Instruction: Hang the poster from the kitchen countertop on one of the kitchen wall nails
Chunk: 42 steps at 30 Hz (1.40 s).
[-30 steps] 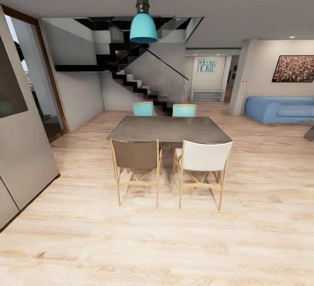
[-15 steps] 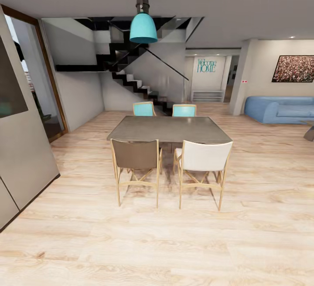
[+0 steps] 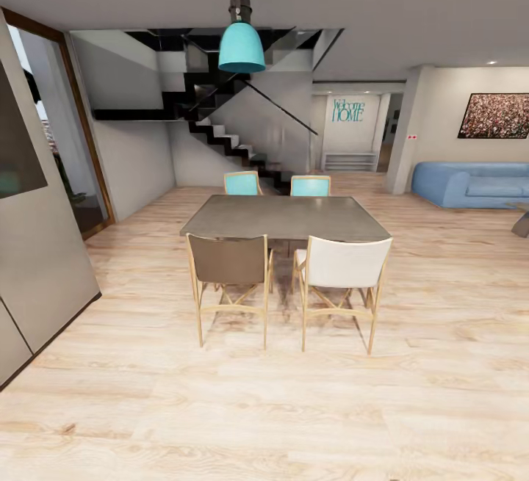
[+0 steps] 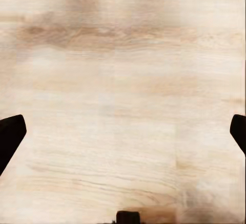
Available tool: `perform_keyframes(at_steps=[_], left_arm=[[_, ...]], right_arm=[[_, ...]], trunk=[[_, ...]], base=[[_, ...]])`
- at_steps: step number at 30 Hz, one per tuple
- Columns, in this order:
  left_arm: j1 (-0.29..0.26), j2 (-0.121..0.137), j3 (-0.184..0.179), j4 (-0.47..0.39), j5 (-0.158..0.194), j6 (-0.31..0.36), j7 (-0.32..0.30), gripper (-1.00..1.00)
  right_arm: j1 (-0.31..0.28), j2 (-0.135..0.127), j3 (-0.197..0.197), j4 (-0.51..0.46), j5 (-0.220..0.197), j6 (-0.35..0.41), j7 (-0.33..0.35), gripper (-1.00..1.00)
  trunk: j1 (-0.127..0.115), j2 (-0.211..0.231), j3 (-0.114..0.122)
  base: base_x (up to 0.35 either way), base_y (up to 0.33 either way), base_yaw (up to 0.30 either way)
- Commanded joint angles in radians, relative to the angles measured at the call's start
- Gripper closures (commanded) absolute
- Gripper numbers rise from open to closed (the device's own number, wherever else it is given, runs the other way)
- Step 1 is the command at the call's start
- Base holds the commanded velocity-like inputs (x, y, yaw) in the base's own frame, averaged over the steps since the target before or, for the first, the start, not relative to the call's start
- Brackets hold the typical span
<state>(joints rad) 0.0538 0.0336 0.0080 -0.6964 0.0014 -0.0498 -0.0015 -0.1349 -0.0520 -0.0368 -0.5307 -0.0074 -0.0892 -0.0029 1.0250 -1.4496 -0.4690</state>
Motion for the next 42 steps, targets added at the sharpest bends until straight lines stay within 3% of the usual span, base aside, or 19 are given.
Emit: perform_keyframes(at_steps=[1, 13, 42], left_arm=[[0.003, 0.000, 0.003, -0.007, 0.000, -0.033, 0.001, -1.00], [0.003, 0.000, 0.002, 0.006, 0.000, -0.051, 0.001, -1.00], [0.003, 0.000, -0.005, 0.031, 0.000, -0.053, -0.001, -1.00]], right_arm=[[0.004, 0.000, -0.003, -0.003, 0.003, -0.008, -0.001, -1.00], [0.006, 0.000, -0.005, -0.005, 0.005, -0.012, -0.002, -1.00], [0.006, 0.000, -0.006, -0.005, 0.004, -0.014, -0.002, -1.00]], trunk=[[0.000, 0.000, -0.001], [0.000, 0.000, 0.001], [0.000, 0.000, 0.023]], base=[[0.000, 0.000, 0.000], [0.000, 0.000, -0.062], [0.000, 0.000, -0.264]])
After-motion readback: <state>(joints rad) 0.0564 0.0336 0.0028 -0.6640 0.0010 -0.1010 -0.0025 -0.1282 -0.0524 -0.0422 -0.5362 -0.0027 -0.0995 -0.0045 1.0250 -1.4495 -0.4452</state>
